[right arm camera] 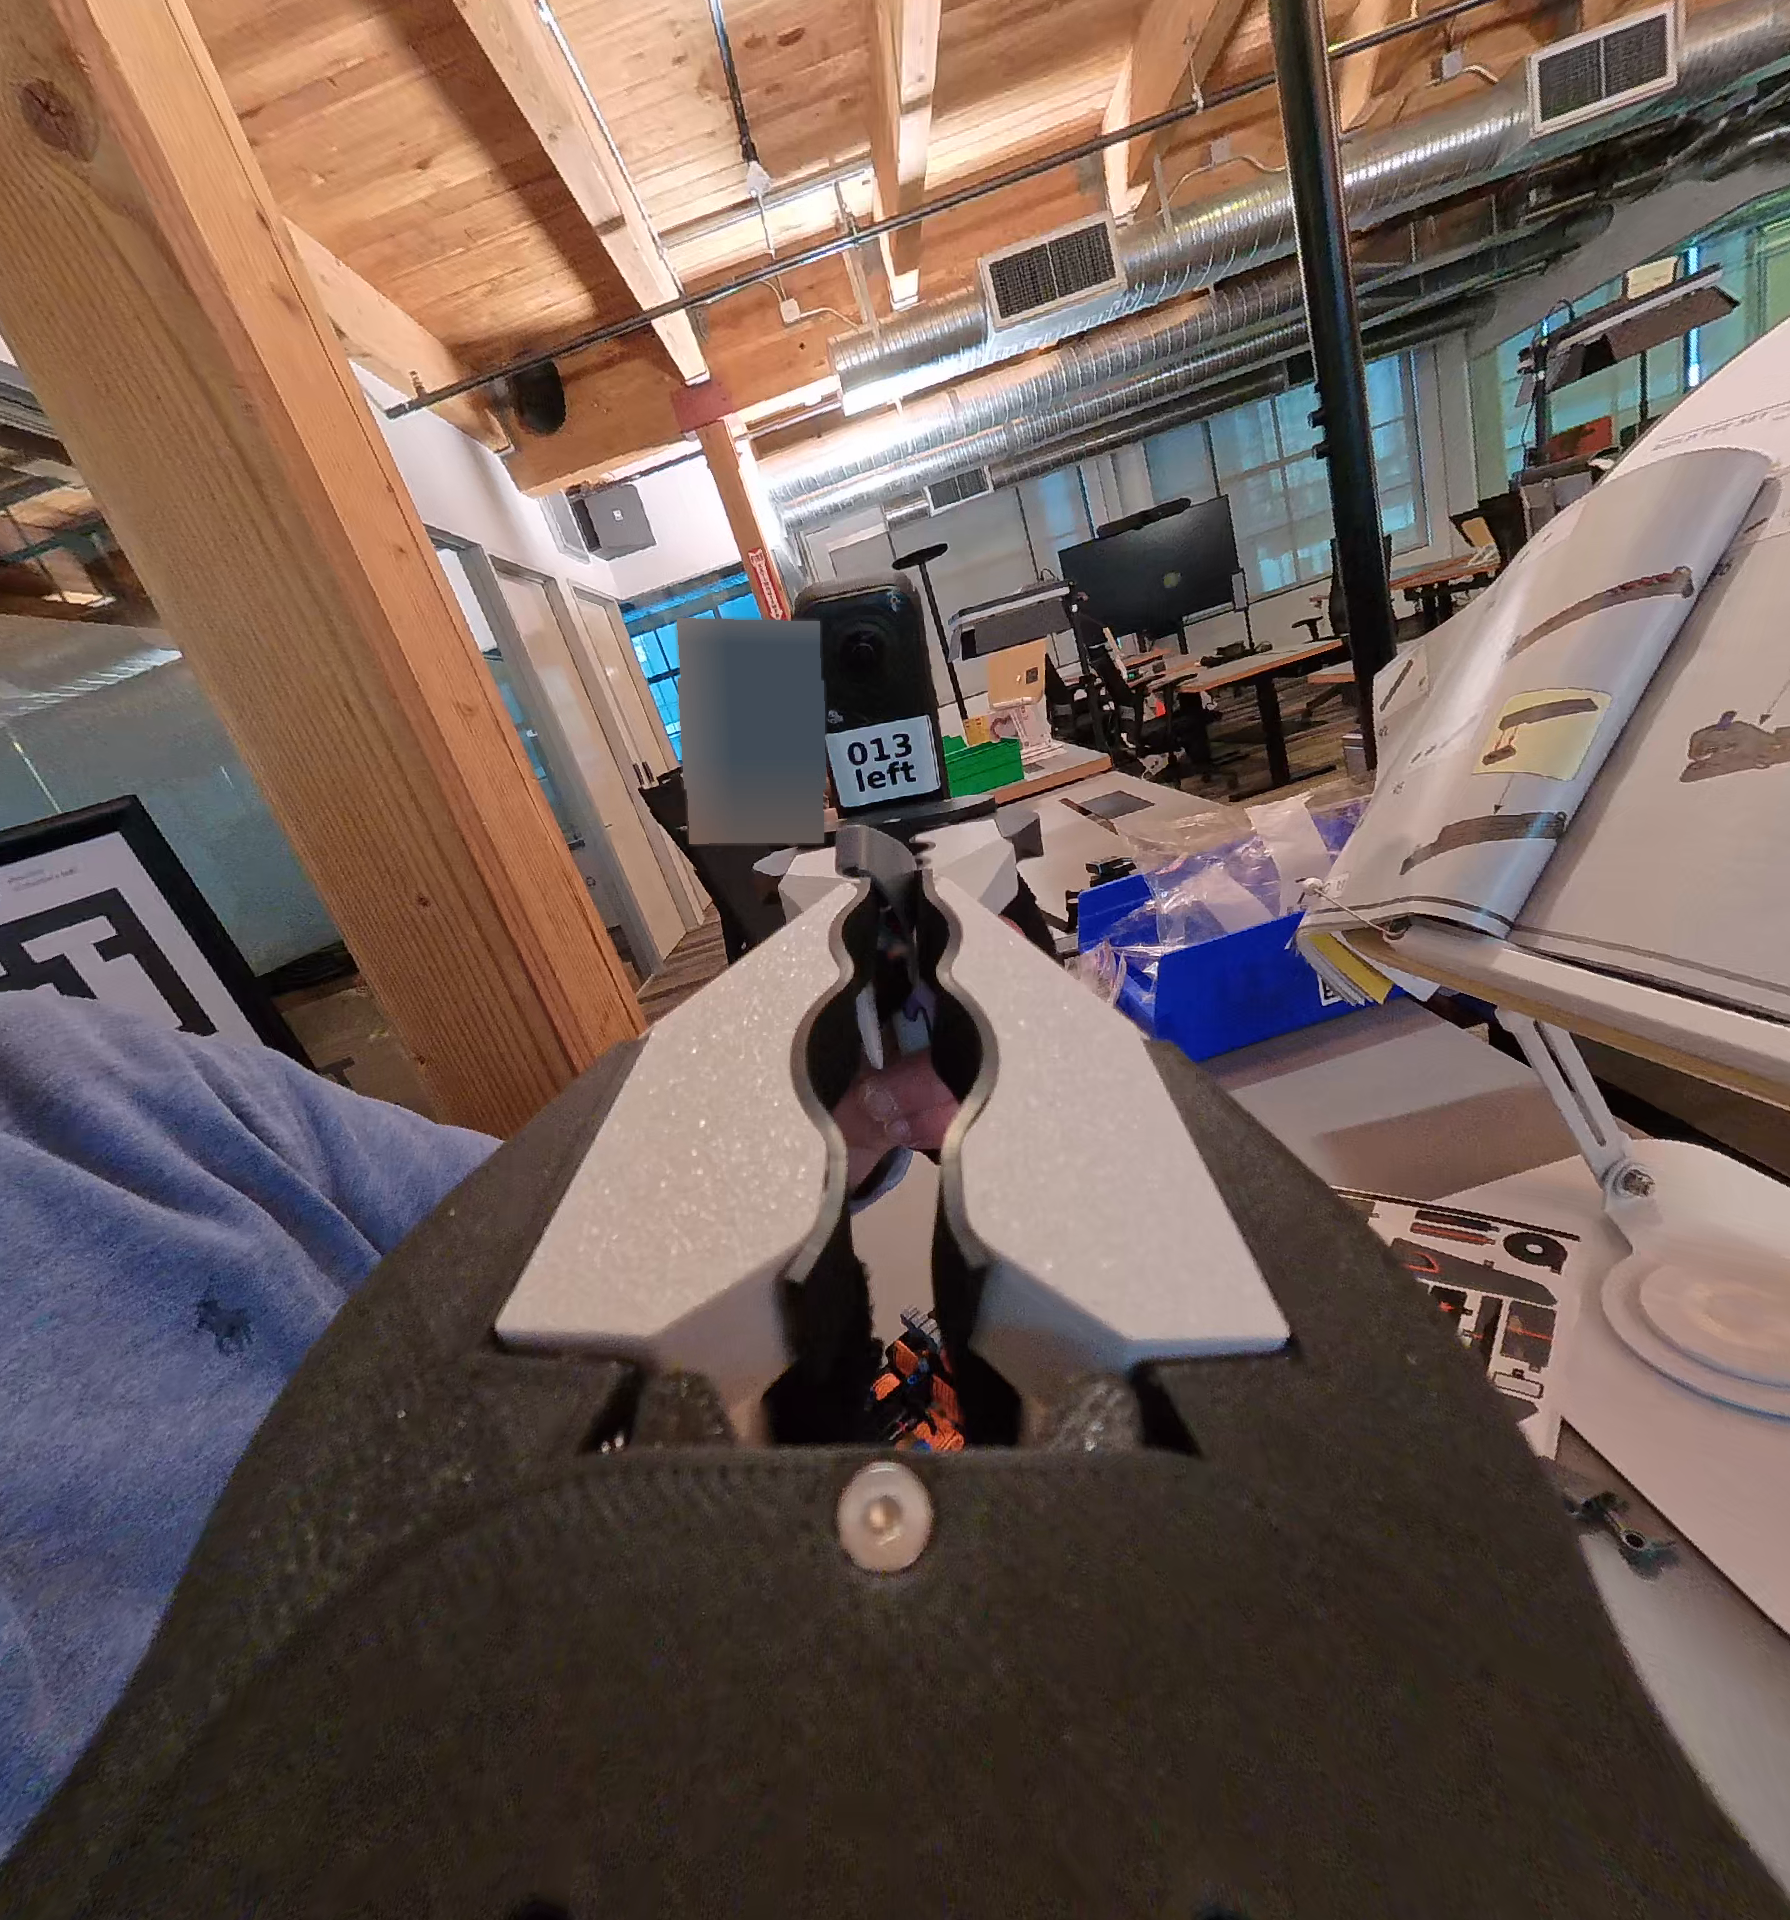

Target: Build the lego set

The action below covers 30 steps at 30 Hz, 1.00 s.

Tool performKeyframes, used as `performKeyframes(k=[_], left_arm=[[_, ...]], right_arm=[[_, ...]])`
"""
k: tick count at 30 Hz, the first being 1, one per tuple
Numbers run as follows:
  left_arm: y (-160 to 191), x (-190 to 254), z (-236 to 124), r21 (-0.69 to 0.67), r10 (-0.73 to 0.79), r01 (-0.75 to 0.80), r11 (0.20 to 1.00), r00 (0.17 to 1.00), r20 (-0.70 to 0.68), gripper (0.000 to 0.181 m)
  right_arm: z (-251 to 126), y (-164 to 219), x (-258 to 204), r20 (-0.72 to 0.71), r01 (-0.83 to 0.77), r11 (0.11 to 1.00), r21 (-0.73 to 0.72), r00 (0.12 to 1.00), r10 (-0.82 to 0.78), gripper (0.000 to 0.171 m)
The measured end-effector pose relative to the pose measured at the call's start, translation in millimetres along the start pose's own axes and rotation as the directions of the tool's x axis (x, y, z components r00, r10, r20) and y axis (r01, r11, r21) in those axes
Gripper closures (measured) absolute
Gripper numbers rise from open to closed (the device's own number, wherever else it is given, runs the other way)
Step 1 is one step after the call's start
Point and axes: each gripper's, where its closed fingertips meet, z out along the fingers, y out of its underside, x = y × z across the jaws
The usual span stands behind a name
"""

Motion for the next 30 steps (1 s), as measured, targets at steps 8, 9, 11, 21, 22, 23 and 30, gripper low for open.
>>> performKeyframes(k=[8,9,11,21,22,23,30], left_arm=[[-3.1,1.6,-2.8,-0.007,0.012,-0.012,1.000,1.000,0.003,0.176],[-1.8,-0.6,-3.1,-0.015,0.020,-0.020,1.000,1.000,0.015,0.176],[0.3,-1.2,-3.1,-0.024,0.000,0.000,1.000,1.000,0.001,0.176],[139.6,33.1,31.0,-0.595,-0.114,0.034,0.803,0.989,-0.098,0.176],[156.7,38.6,35.2,-0.640,-0.149,0.044,0.767,0.983,-0.111,0.176],[175.0,43.0,38.1,-0.691,-0.173,0.047,0.722,0.978,-0.114,0.176],[264.9,65.3,40.1,-0.899,-0.228,0.001,0.438,0.967,-0.110,0.176]], right_arm=[[-0.3,-1.8,1.7,-0.007,0.005,1.000,0.017,1.000,-0.005,0.168],[-0.9,-1.8,2.1,-0.002,-0.007,1.000,0.019,1.000,0.007,0.167],[-1.9,-1.4,4.2,-0.002,-0.019,1.000,0.020,1.000,0.019,0.167],[-52.0,-5.8,4.4,-0.093,0.010,1.000,-0.014,0.996,-0.011,0.167],[-60.4,-3.8,5.1,-0.109,0.006,1.000,-0.015,0.994,-0.007,0.167],[-68.1,-1.3,6.0,-0.124,0.001,1.000,-0.016,0.992,-0.003,0.167],[-92.2,13.0,1.5,-0.149,-0.011,1.000,-0.023,0.989,0.007,0.167]])
